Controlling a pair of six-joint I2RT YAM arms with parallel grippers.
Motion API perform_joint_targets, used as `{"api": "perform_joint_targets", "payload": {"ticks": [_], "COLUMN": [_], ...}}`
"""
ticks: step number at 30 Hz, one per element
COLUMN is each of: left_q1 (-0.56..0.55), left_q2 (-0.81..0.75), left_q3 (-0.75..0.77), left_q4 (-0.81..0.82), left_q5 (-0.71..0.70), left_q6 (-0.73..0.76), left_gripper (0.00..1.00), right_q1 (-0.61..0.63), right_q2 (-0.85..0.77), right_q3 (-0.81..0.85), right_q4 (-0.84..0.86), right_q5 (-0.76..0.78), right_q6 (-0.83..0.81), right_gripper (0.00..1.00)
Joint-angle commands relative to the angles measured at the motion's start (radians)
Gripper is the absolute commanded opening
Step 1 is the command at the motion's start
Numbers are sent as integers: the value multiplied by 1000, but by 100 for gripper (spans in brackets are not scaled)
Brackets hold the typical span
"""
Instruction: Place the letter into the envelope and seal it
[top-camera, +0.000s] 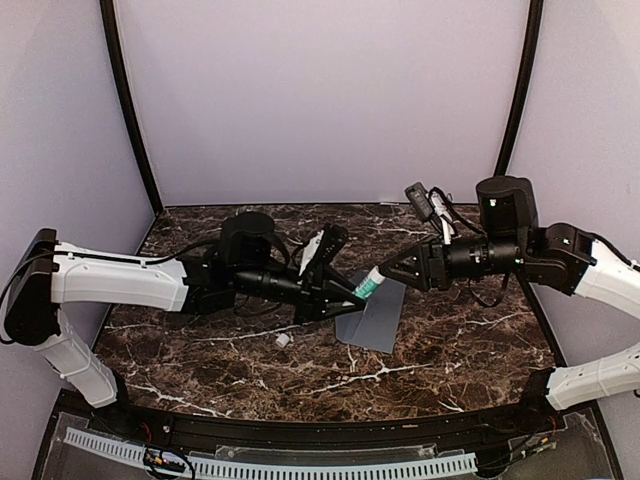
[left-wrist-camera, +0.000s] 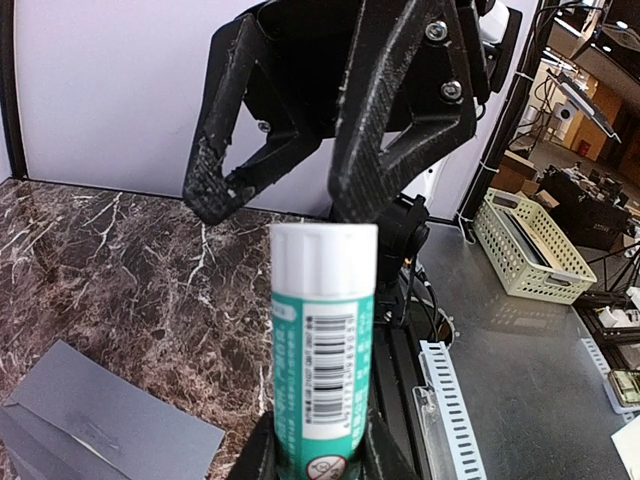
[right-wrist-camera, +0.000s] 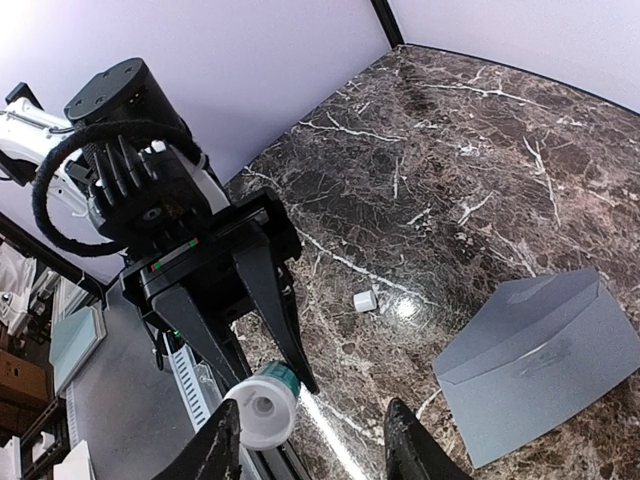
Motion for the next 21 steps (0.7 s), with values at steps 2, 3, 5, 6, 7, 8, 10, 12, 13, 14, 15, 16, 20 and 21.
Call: {"api": "perform_joint_targets", "payload": {"ticks": [2, 3, 5, 6, 7, 8, 10, 12, 13, 14, 15, 16, 20, 21], "left_q1": [4, 4, 3, 4, 4, 4, 3, 4, 4, 4, 4, 4, 4, 4], "left_q2": [1, 5, 10, 12, 16, 17, 22, 26, 29, 30, 30, 30, 29, 29], "left_q3": [38, 40, 41, 43, 44, 48, 51, 56, 58, 58, 59, 56, 51, 50], "left_q4": [-4, -5, -5, -5, -5, -4, -2, -7, -11, -12, -14, -15, -14, -16], "left_q5": [7, 1, -10, -13, -15, -15, -17, -22, -27, -30, -34, -35, -43, -45], "left_q6": [-2, 0, 3, 2, 1, 1, 1, 3, 4, 6, 7, 10, 12, 12], "left_gripper": [0, 0, 0, 0, 0, 0, 0, 0, 0, 0, 0, 0, 0, 0], "right_q1": [18, 19, 21, 22, 23, 23, 25, 25, 25, 25, 25, 25, 25, 26], "right_q2": [23, 27, 33, 36, 41, 46, 55, 60, 59, 53, 45, 30, -9, -12], "right_q3": [-1, 1, 2, 3, 5, 7, 8, 10, 11, 10, 11, 9, 0, -2], "right_q4": [69, 74, 83, 85, 86, 86, 88, 94, 95, 95, 98, 98, 94, 90], "right_q5": [-51, -57, -69, -71, -72, -72, -78, -92, -94, -90, -81, -69, -30, -23], "right_q6": [10, 14, 19, 21, 22, 23, 23, 24, 27, 28, 30, 33, 33, 32], "right_gripper": [44, 43, 42, 41, 41, 41, 41, 44, 45, 47, 49, 50, 53, 53]}}
